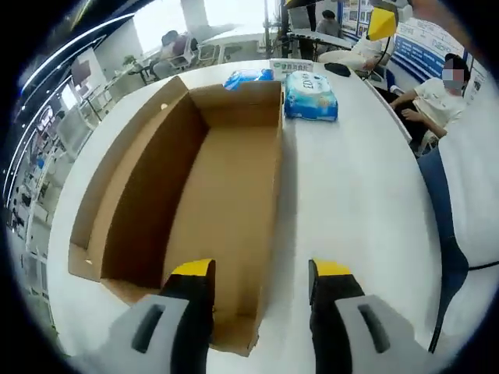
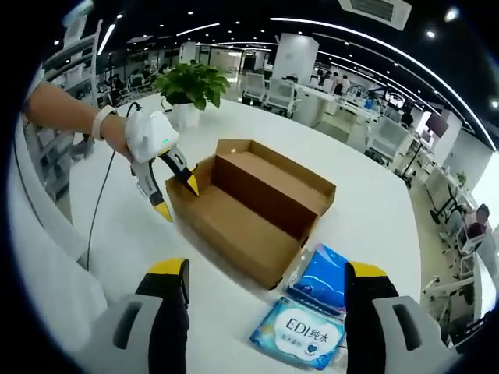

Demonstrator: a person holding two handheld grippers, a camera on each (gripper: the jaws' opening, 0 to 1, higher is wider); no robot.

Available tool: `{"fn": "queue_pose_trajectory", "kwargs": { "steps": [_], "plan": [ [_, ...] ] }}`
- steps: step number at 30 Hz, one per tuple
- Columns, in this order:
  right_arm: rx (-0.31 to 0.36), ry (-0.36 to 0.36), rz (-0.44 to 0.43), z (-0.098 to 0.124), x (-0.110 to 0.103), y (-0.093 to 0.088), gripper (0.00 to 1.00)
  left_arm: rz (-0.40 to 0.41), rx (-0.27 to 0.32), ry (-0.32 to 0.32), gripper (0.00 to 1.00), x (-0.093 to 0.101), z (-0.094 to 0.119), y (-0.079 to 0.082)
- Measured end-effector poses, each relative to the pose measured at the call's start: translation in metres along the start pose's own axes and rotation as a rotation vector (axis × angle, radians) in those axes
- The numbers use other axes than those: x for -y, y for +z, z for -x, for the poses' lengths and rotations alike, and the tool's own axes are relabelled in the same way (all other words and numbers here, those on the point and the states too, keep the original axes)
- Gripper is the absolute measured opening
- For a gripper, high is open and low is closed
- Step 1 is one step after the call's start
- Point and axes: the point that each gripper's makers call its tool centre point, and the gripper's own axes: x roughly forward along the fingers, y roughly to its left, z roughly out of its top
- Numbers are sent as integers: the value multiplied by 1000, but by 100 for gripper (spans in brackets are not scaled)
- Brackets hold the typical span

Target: Operate the shoe box by opening the lid, removing the specified soft item, and placing it in the target area until the item is outside and the box remains undamaged.

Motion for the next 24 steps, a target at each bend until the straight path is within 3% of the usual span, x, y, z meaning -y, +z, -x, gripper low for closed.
{"fn": "queue_pose_trajectory", "kwargs": {
  "steps": [2,11,24],
  "plan": [
    [-4,0,-9,1,-1,-2,83,-51,-28,-1,42,-2,-4,-4],
    [-6,3,-14,0,-5,-3,82,-111,-86,-26,34,3,-16,-12],
    [-7,10,-43,4,-12,-10,82,-172,-125,-45,21,6,-25,-18]
  ]
}}
